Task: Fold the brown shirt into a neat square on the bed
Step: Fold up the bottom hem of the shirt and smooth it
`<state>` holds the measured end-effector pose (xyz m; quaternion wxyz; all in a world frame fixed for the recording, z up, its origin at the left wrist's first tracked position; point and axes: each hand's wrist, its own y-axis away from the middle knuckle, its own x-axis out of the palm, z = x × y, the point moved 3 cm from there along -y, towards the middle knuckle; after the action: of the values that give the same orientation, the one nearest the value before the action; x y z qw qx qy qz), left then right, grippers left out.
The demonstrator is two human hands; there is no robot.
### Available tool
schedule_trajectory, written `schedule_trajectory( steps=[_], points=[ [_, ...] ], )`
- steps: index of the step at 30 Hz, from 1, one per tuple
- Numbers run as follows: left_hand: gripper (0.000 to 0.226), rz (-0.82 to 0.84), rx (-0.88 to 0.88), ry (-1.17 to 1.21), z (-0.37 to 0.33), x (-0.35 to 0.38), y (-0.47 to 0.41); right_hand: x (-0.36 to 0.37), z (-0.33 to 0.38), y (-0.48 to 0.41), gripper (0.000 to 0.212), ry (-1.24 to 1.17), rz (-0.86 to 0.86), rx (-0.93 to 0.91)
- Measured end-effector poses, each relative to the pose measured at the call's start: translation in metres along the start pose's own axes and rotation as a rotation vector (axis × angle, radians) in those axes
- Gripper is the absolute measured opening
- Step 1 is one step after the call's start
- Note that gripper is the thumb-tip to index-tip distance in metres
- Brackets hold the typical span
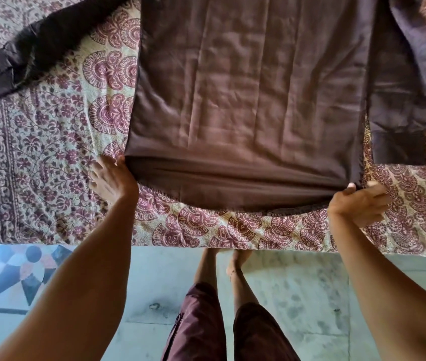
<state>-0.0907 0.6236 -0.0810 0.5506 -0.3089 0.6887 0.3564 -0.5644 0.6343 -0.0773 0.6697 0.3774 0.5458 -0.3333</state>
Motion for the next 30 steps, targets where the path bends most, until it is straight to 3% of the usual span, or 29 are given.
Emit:
schedule_trajectory(
  steps=[2, 3, 5, 8, 10, 12, 16, 22, 30],
  points=[
    [0.036, -0.031, 0.088, -0.032, -0.018, -0.004, 0.011, -0.003, 0.012, 0.012, 0.049, 0.034, -0.062, -0.171],
    [0.036, -0.025, 0.213, -0.01, -0.03, -0.003, 0.022, -0.003, 0.02, 0.021, 0.049, 0.009, -0.092, -0.327],
    [0.037, 0.015, 0.544, 0.042, -0.053, 0.008, 0.049, 0.007, 0.036, 0.044, 0.049, -0.034, -0.085, -0.721],
    [0.04, 0.107, 1.053, 0.054, -0.062, 0.032, 0.099, 0.033, 0.032, 0.082, 0.055, 0.067, 0.14, -1.211],
    [0.038, 0.211, 1.345, -0.004, -0.048, 0.047, 0.129, 0.041, 0.012, 0.1, 0.053, 0.148, 0.228, -1.374],
    [0.038, 0.278, 1.515, -0.059, -0.026, 0.052, 0.148, 0.041, -0.014, 0.108, 0.049, 0.178, 0.253, -1.42],
    [0.039, 0.281, 1.485, -0.021, 0.003, 0.044, 0.149, 0.029, -0.039, 0.114, 0.037, 0.117, 0.2, -1.454],
    [0.024, 0.196, 1.471, -0.008, -0.011, 0.031, 0.132, 0.026, -0.012, 0.113, 0.02, 0.118, 0.181, -1.471],
    [0.008, 0.343, 1.547, 0.029, -0.022, 0.019, 0.129, 0.017, 0.005, 0.104, 0.022, 0.225, 0.324, -1.576]
  ],
)
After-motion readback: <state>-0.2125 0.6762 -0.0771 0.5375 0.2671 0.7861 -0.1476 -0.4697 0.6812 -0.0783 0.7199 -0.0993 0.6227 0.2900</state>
